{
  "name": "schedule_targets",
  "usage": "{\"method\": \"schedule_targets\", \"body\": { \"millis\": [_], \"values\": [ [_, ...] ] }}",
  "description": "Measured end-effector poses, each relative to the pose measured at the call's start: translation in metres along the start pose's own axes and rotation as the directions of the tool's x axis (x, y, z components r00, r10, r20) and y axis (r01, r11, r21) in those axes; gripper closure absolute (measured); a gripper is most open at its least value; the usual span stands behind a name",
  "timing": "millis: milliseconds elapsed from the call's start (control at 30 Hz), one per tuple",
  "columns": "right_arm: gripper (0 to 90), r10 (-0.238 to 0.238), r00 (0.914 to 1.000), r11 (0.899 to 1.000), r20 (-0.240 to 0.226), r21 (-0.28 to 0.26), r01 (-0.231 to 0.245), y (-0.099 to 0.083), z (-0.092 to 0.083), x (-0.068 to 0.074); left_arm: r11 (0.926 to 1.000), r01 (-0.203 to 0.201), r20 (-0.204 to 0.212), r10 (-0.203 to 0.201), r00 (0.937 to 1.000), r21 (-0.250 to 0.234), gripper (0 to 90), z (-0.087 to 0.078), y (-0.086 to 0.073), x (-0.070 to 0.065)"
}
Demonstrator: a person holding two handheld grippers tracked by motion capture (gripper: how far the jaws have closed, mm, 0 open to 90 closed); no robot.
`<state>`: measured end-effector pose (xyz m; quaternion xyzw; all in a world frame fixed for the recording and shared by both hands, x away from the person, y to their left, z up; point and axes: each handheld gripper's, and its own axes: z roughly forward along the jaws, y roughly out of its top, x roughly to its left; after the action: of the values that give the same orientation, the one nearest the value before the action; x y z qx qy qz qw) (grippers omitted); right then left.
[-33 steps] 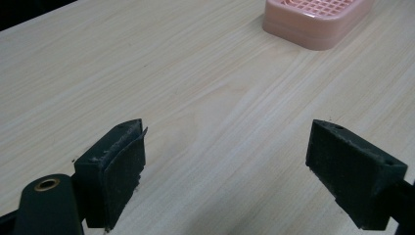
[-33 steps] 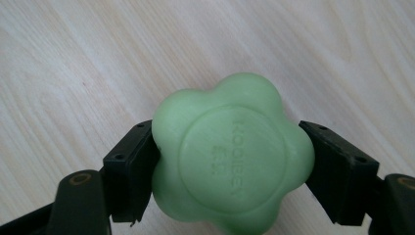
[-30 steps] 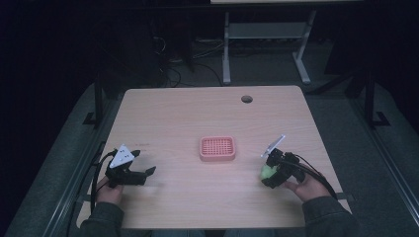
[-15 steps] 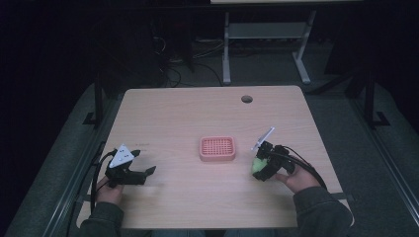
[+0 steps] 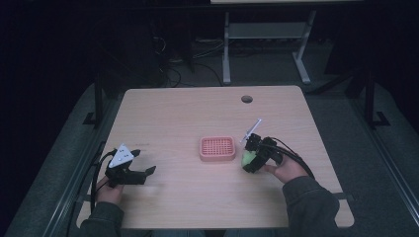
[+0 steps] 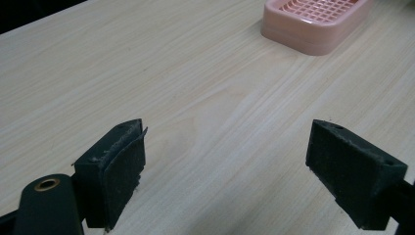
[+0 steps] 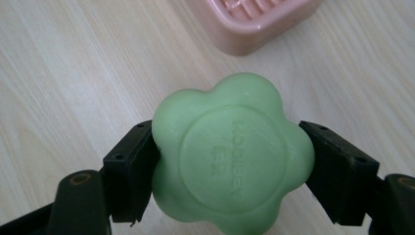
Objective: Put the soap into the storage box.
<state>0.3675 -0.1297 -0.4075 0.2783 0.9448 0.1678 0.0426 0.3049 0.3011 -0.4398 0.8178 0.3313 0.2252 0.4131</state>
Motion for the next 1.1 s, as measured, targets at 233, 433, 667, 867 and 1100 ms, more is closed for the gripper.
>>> {"method": "schedule_targets", "body": {
  "millis": [233, 433, 667, 867, 1100],
  "values": [
    [25.8, -0.011, 0.9999, 1.000, 0.007, -0.002, 0.011, 0.013, 0.000, -0.003, 1.0000, -0.002, 0.002, 0.002, 1.0000, 0.001, 14.4, 0.000, 0.000, 0.000],
    [25.9, -0.015, 0.9998, 1.000, 0.010, -0.003, 0.015, 0.019, 0.001, -0.004, 1.0000, 0.004, 0.003, -0.004, 1.0000, -0.005, 14.4, 0.000, 0.000, 0.000],
    [25.8, -0.027, 0.9995, 1.000, 0.013, -0.004, 0.027, 0.030, 0.001, -0.006, 1.0000, 0.002, 0.003, -0.002, 1.0000, -0.003, 14.4, 0.000, 0.000, 0.001],
    [25.8, -0.023, 0.9997, 1.000, -0.003, -0.010, 0.023, 0.034, 0.003, -0.008, 1.0000, 0.000, 0.004, 0.000, 1.0000, 0.001, 14.4, 0.001, 0.000, 0.001],
    [25.8, -0.036, 0.9993, 0.999, -0.006, -0.005, 0.036, 0.044, 0.005, -0.010, 1.0000, 0.007, 0.003, -0.007, 1.0000, -0.004, 14.4, 0.000, 0.000, 0.001]
  ]
}}
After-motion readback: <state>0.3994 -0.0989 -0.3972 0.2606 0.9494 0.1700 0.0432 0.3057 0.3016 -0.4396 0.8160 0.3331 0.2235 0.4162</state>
